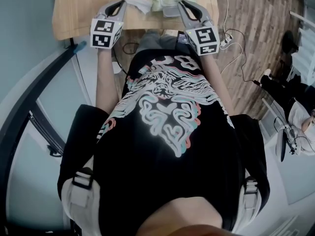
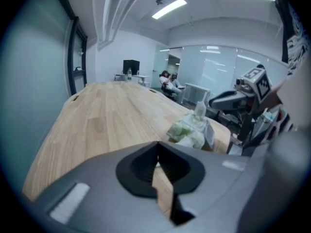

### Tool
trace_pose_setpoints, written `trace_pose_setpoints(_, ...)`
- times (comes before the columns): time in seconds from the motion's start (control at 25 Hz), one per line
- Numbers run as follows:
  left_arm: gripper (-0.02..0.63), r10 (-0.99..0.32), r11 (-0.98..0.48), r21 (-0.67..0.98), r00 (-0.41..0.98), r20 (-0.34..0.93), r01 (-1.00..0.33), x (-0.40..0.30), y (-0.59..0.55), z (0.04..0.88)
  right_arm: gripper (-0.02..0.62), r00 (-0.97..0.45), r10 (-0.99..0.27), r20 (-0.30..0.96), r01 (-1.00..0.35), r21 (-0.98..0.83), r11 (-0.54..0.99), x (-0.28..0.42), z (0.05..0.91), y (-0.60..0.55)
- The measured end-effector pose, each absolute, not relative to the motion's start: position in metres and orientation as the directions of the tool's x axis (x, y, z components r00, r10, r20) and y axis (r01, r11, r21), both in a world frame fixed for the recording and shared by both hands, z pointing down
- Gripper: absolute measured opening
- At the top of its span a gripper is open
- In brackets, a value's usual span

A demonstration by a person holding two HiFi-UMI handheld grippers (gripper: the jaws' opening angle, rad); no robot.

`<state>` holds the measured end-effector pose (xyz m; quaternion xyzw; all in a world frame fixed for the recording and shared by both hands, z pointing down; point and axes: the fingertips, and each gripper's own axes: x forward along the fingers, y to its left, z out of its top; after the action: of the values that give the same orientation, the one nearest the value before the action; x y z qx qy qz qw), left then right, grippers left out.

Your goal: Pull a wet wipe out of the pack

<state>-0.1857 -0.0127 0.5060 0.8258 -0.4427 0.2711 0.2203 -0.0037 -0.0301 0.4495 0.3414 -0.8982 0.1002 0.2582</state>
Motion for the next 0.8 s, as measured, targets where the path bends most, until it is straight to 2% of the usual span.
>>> trace_pose_setpoints(0.32, -0.011, -0.708, -0.494, 0.044, 0.431, 0.560, -0.868, -0.163, -0.001, 0.466, 0.029, -0.588, -0.678, 0.441, -0.756, -0.001, 0.654, 0.049, 0.405, -0.041)
trace_pose_setpoints(0.52, -0.010, -0.762, -0.470, 0.046, 0.431, 0.483, -0.882, -0.135, 0.012, 0.425, 0.028, -0.623, -0.702, 0.344, -0.744, 0.016, 0.668, 0.056, 0.363, -0.027)
trace_pose_setpoints(0.64, -0.011, -0.778, -0.475, 0.044, 0.443, 0.446, -0.879, -0.122, 0.025, 0.402, 0.000, -0.639, -0.714, 0.286, -0.737, 0.038, 0.675, 0.055, 0.343, -0.011)
trace_pose_setpoints(0.8, -0.011, -0.827, -0.423, 0.044, 0.405, 0.391, -0.905, -0.113, 0.037, 0.375, 0.000, -0.666, -0.711, 0.227, -0.722, 0.044, 0.691, 0.056, 0.323, 0.007)
